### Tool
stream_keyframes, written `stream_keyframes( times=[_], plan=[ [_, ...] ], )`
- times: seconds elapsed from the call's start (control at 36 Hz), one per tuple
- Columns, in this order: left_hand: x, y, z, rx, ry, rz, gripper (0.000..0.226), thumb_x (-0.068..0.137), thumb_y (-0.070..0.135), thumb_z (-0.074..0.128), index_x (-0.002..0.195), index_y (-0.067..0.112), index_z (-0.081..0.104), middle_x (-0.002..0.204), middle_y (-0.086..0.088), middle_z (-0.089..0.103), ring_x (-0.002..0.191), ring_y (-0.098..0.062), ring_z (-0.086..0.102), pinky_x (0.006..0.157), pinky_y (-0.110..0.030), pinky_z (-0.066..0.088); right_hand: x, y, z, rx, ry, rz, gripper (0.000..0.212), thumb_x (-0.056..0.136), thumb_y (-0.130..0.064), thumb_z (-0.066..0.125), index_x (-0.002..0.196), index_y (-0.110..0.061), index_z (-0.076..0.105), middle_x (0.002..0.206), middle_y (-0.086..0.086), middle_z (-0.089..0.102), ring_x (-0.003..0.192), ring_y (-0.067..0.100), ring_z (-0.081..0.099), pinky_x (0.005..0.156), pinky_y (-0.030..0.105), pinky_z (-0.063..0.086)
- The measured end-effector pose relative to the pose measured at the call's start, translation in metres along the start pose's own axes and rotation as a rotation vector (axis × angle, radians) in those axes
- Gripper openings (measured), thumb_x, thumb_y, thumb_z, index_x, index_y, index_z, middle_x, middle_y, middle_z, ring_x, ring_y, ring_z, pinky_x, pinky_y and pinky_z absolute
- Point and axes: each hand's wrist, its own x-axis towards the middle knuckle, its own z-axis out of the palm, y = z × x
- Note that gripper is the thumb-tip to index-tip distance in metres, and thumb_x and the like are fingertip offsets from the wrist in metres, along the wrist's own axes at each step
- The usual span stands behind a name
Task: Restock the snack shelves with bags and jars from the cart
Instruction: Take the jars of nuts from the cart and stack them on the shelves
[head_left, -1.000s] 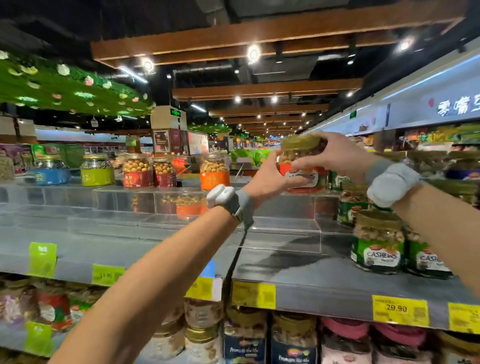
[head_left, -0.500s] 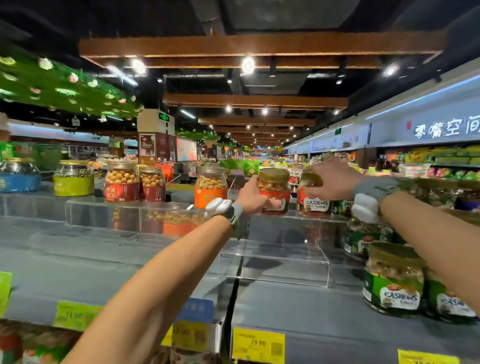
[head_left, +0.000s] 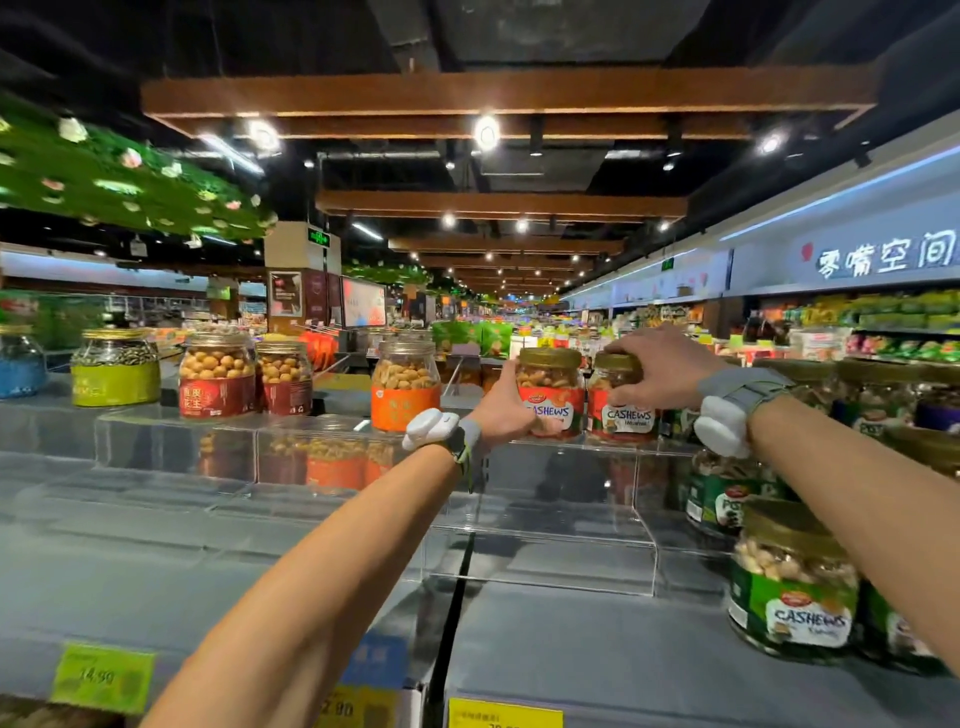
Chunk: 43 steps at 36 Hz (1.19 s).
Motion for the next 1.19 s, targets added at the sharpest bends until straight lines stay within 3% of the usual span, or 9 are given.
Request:
stream_keyframes(
  times=[0.19,0.39,0.53,0.72,0.83,0.92,1.19],
  plan=[
    [0.003,0.003,0.006,-0.032,0.006,0.005,0.122,0.052,0.017,0.082,0.155,0.018,0.017,0.138,-0.012,0.053,0.122,-0.032,0.058,0.103,-0.051,0.050,0.001,0.007,0.003,0.037,0.054,-0.016,0.078,0.075,-0.066,0.072,0.141,-0.028,0.053,0.126,0.002,0.058,0.120,0.027,0.043,0.097,0.046,0.047],
    [0.002,-0.001,0.007,-0.085,0.010,0.013,0.103,0.070,-0.001,0.086,0.151,0.010,0.023,0.136,-0.010,0.055,0.121,-0.029,0.058,0.106,-0.047,0.049,0.001,0.010,0.004,-0.007,0.082,-0.047,0.077,0.076,-0.066,0.072,0.139,-0.025,0.055,0.128,0.002,0.057,0.119,0.027,0.040,0.097,0.043,0.041],
    [0.001,-0.002,0.007,-0.086,0.017,0.019,0.103,0.070,0.000,0.088,0.151,0.010,0.025,0.129,-0.006,0.058,0.117,-0.025,0.061,0.103,-0.044,0.052,0.001,0.006,0.003,-0.074,0.115,-0.069,0.067,0.077,-0.067,0.071,0.130,-0.026,0.063,0.115,0.001,0.062,0.100,0.019,0.038,0.088,0.038,0.040],
    [-0.002,-0.001,0.005,-0.083,0.006,0.033,0.107,0.071,0.001,0.087,0.154,0.011,0.021,0.142,-0.010,0.053,0.122,-0.028,0.059,0.104,-0.045,0.051,-0.004,0.001,0.003,-0.105,0.115,-0.024,0.078,0.078,-0.069,0.068,0.141,-0.025,0.054,0.128,0.003,0.060,0.122,0.028,0.041,0.097,0.041,0.041],
    [-0.002,0.000,0.005,-0.089,-0.003,0.041,0.102,0.071,-0.001,0.087,0.152,0.011,0.026,0.136,-0.010,0.058,0.117,-0.026,0.062,0.095,-0.036,0.055,-0.006,-0.001,0.003,-0.097,0.125,-0.017,0.073,0.081,-0.064,0.068,0.140,-0.024,0.055,0.129,0.005,0.059,0.123,0.028,0.041,0.098,0.041,0.040],
    [-0.003,-0.001,0.005,-0.094,0.002,0.039,0.099,0.071,0.001,0.088,0.149,0.012,0.029,0.127,-0.008,0.062,0.111,-0.024,0.065,0.095,-0.038,0.056,-0.008,0.000,0.005,-0.081,0.116,-0.011,0.076,0.082,-0.064,0.066,0.144,-0.024,0.049,0.131,0.006,0.057,0.124,0.028,0.038,0.098,0.042,0.039],
    [-0.006,-0.002,0.002,-0.049,-0.007,0.032,0.127,0.065,0.011,0.094,0.158,0.022,0.008,0.146,-0.013,0.049,0.122,-0.029,0.059,0.106,-0.049,0.049,-0.016,-0.006,0.009,-0.086,0.047,0.042,0.077,0.090,-0.060,0.058,0.152,-0.021,0.034,0.150,0.008,0.046,0.143,0.034,0.022,0.109,0.051,0.038]
  ],
)
